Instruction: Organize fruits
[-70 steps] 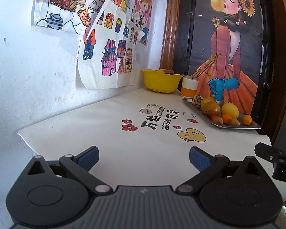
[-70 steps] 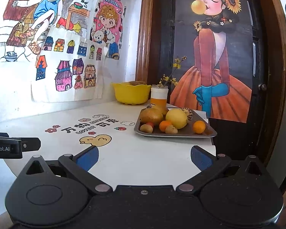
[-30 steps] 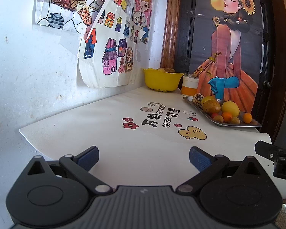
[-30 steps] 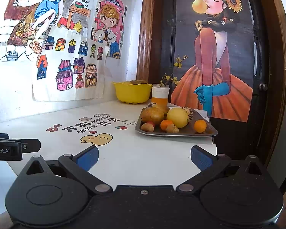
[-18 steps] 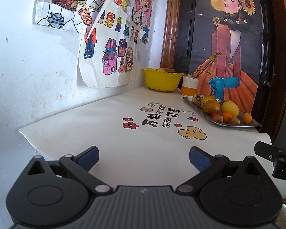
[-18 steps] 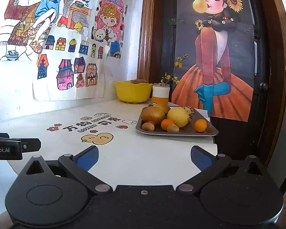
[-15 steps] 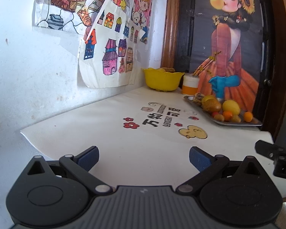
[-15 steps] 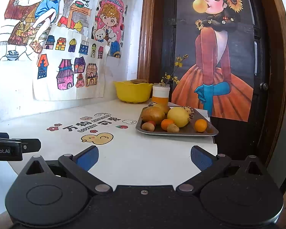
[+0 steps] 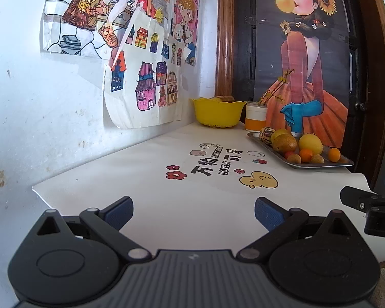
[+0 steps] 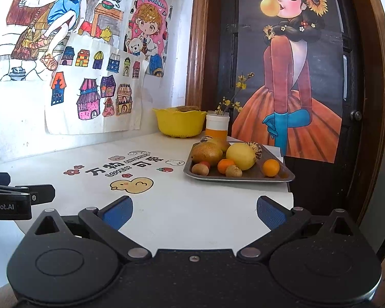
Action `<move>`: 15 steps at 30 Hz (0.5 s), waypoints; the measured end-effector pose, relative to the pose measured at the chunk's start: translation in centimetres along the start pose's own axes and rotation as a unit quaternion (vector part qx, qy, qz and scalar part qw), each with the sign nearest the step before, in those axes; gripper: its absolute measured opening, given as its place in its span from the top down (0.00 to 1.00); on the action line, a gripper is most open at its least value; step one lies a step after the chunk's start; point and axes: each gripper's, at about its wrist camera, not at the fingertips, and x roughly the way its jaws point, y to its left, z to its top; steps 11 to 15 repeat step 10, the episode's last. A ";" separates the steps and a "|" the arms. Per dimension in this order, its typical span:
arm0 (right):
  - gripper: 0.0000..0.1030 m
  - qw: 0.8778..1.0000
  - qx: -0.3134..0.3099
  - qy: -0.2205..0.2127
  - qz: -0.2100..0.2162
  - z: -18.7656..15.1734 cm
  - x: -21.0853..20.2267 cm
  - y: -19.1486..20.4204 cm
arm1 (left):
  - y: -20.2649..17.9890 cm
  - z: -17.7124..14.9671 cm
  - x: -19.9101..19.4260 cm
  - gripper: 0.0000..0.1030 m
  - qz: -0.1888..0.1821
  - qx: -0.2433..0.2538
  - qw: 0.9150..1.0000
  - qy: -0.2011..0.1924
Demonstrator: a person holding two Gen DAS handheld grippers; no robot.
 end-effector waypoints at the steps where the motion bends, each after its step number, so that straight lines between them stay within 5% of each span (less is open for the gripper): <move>1: 0.01 1.000 0.000 0.000 0.000 -0.1 0.0 0.0 | 0.0 0.0 0.0 0.01 0.001 0.000 1.000 0.000; 15: 0.01 1.000 0.000 0.000 0.000 0.0 0.0 0.1 | 0.1 0.0 0.0 0.01 0.003 -0.001 1.000 -0.001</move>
